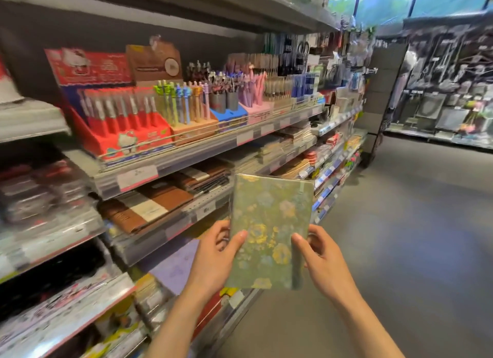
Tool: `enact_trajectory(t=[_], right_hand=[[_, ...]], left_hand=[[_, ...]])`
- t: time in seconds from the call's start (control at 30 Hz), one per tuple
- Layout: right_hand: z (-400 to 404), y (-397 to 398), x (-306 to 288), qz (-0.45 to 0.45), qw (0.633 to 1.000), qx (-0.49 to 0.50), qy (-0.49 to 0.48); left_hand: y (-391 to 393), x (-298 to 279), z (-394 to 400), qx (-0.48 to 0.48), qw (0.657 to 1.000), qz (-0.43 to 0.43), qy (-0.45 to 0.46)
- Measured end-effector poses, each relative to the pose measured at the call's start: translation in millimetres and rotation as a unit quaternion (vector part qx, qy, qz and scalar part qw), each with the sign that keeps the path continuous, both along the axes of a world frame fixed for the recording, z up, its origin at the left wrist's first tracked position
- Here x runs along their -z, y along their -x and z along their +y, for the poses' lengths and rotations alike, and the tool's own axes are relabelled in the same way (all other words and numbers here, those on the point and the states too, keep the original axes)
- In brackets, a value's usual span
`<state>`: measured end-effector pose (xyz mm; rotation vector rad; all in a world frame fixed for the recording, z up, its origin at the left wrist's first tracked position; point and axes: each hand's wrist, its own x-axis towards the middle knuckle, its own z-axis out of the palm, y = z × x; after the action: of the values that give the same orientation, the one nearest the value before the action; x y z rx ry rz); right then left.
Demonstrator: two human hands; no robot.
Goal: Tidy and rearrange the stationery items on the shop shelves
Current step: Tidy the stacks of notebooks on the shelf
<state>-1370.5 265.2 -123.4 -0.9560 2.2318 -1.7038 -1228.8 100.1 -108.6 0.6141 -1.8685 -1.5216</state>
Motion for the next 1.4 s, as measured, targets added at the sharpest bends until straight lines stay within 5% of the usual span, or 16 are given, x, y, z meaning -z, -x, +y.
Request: enact_trajectory(t=[0.43, 0.6, 1.17, 1.4], right_hand=[[-68.6, 239.3, 7.7, -0.084, 0.983, -0.161, -0.028], [-125.1, 285.8, 13.4, -0.115, 0.969, -0.207, -0.062], [-295.7, 371.9, -7.9, -0.184, 0.952, -0.231, -0.082], [-336.4, 395.3, -23.3, -0.217, 0.935, -0.27, -0.076]], left_hand=[[201.1, 14.1, -24.1, -0.144, 0.985, -0.03, -0.092], [237.3, 17.8, -63.1, -0.203, 0.973, -0.049, -0.097], [290.3, 6.4, -160.6, -0.169, 0.976, -0.103, -0.09], [313.4, 4.4, -163.8, -0.248, 0.947, 0.045, -0.199]])
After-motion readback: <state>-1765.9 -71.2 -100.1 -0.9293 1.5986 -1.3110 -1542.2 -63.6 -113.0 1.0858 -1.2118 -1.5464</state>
